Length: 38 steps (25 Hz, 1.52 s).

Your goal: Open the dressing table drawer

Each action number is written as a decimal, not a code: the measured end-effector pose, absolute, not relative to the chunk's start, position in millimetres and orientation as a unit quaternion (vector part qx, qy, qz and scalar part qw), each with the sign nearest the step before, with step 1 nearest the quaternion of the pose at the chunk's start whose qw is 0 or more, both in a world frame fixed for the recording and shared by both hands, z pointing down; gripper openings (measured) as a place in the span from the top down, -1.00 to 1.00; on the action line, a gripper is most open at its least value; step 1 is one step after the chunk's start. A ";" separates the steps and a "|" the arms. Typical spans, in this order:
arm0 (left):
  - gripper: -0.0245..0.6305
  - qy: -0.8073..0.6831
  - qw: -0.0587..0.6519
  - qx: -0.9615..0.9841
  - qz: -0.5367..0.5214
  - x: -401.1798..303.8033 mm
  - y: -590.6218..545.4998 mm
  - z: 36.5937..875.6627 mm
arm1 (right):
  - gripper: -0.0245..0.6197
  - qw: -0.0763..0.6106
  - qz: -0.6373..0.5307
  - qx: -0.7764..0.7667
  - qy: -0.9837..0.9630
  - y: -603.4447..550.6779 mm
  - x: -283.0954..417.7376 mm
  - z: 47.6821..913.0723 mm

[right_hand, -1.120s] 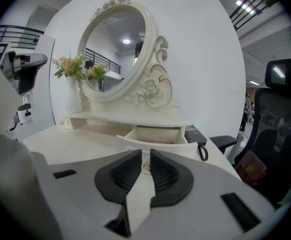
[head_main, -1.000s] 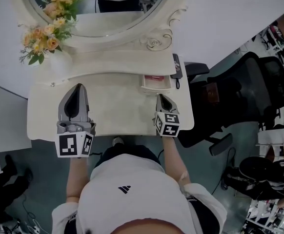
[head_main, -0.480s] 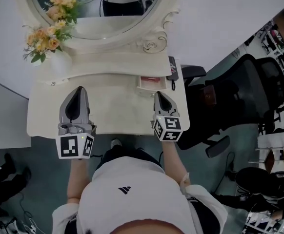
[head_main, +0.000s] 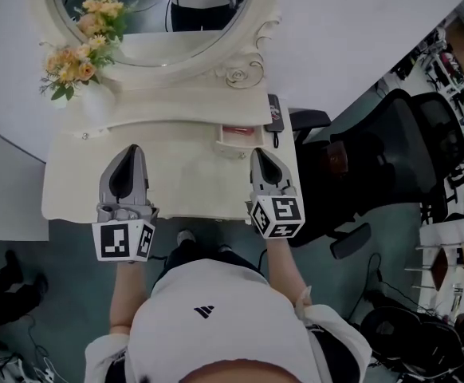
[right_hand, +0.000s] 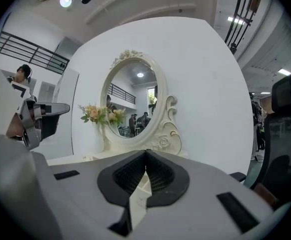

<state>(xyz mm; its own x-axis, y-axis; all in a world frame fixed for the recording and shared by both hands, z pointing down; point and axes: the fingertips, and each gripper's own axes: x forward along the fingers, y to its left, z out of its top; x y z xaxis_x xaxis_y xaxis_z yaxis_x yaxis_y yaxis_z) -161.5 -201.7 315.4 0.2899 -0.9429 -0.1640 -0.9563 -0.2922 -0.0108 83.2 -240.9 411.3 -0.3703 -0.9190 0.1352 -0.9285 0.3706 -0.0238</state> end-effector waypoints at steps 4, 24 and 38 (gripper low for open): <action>0.90 0.595 0.055 -0.799 0.062 -154.7 -194.9 313.4 | 0.95 0.042 0.031 0.549 -0.834 -233.5 85.1 392.8; 0.90 0.611 0.071 -0.785 0.068 -123.8 -156.1 303.7 | 0.96 -0.012 -0.031 0.520 -0.854 -191.7 111.5 321.9; 0.90 0.617 0.075 -0.781 0.066 -113.8 -141.4 300.1 | 0.96 -0.027 -0.044 0.522 -0.851 -177.2 125.0 306.8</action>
<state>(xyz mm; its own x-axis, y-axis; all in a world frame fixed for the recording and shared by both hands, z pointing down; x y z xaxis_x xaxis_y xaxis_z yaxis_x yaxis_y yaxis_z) -113.8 -141.4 300.1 0.2308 -0.9532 -0.1951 -0.9730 -0.2283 -0.0355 125.0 -177.2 306.8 -0.4539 -0.8862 -0.0927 -0.8910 0.4515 0.0465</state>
